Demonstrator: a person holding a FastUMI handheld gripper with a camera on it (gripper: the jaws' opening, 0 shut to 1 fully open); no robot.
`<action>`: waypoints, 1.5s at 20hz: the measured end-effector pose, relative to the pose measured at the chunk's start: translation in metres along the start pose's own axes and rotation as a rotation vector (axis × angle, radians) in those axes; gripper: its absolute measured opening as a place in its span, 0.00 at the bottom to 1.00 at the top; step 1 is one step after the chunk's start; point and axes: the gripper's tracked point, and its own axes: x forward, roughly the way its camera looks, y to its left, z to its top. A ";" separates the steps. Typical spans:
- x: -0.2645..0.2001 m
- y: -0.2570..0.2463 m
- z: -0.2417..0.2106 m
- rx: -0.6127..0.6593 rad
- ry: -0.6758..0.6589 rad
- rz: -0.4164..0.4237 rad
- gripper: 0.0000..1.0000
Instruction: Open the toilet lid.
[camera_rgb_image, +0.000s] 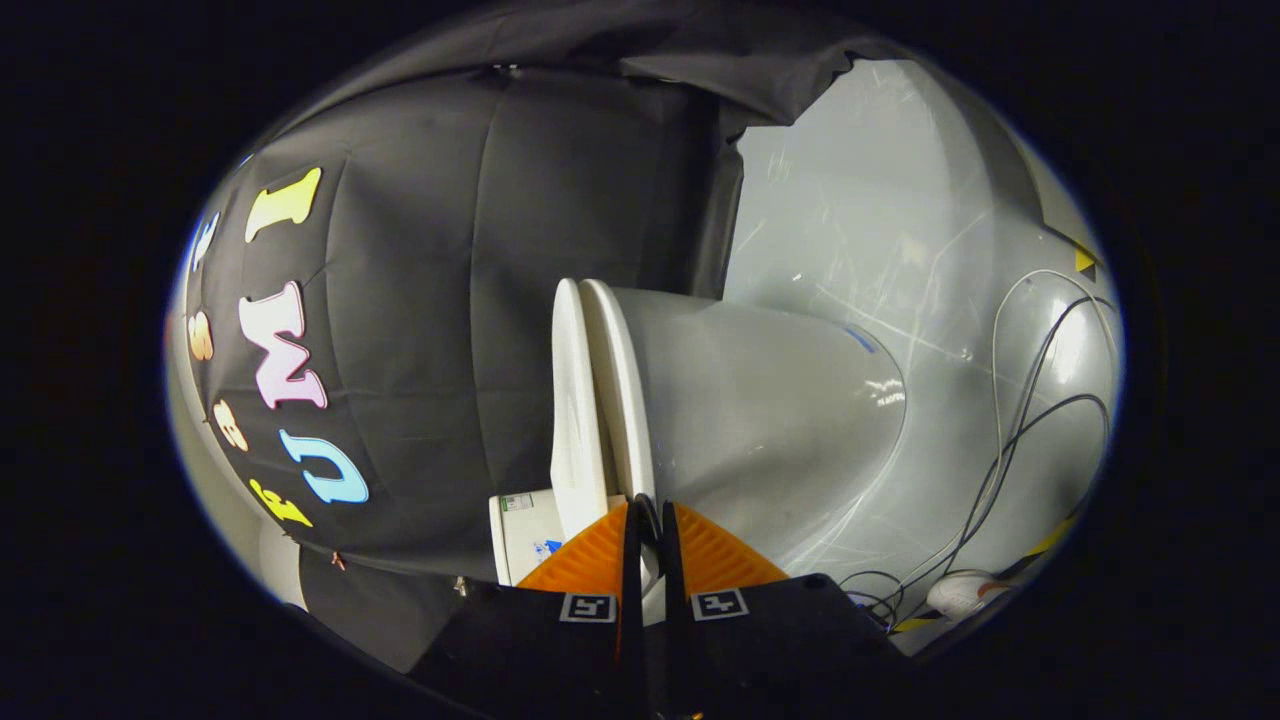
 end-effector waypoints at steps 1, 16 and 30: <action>0.001 -0.001 -0.001 -0.010 0.006 0.000 0.13; 0.028 -0.009 0.000 -0.066 0.005 0.015 0.05; 0.016 0.031 0.001 -0.238 -0.026 -0.023 0.05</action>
